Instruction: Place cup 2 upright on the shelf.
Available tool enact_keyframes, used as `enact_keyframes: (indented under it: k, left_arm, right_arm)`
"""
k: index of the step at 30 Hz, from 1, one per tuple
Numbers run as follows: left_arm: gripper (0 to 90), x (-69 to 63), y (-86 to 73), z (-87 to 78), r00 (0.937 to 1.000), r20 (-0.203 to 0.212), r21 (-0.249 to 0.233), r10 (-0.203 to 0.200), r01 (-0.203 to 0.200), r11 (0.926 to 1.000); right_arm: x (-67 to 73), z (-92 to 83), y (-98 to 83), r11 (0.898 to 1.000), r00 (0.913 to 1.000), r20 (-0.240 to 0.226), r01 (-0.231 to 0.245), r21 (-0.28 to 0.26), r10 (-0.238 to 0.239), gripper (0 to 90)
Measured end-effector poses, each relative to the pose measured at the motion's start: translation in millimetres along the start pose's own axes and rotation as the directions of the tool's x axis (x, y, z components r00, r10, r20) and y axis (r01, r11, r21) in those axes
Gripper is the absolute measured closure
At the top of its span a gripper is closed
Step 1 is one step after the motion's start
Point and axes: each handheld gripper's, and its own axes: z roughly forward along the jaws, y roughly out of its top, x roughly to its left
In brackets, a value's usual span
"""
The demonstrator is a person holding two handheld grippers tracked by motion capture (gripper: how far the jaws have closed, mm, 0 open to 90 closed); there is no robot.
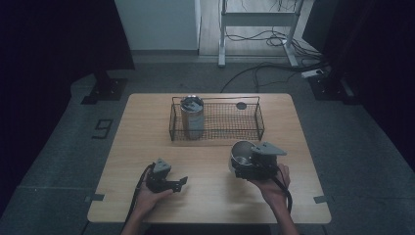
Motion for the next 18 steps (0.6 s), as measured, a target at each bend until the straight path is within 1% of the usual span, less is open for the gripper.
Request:
enact_keyframes:
  k: [5, 12, 16, 18]
  left_arm:
    - [14.5, 1.1, -0.4, -0.4, 1.0, -0.002, 0.001, -0.004, 0.004, 1.0]
    - [14.5, -0.7, -1.1, 2.2, 1.0, 0.003, 0.016, -0.001, 0.001, 0.9999]
    - [14.5, -0.9, -1.1, 2.9, 1.0, 0.004, 0.016, -0.004, 0.004, 0.9999]
    - [14.5, -1.5, -0.5, 2.9, 1.0, 0.004, 0.016, -0.003, 0.003, 0.9999]
  right_arm:
    - [0.7, 2.5, 4.2, 1.0, 1.0, -0.007, 0.005, -0.008, -0.005, 6.6]
    - [-1.0, 10.0, 9.0, 1.0, 0.9998, -0.018, 0.008, 0.001, -0.008, 6.6]
    - [-1.9, 12.0, 11.4, 1.0, 0.9998, -0.018, 0.001, -0.002, -0.001, 6.6]
    - [-2.5, 13.5, 15.3, 1.0, 0.9998, -0.018, -0.002, -0.005, 0.001, 6.6]
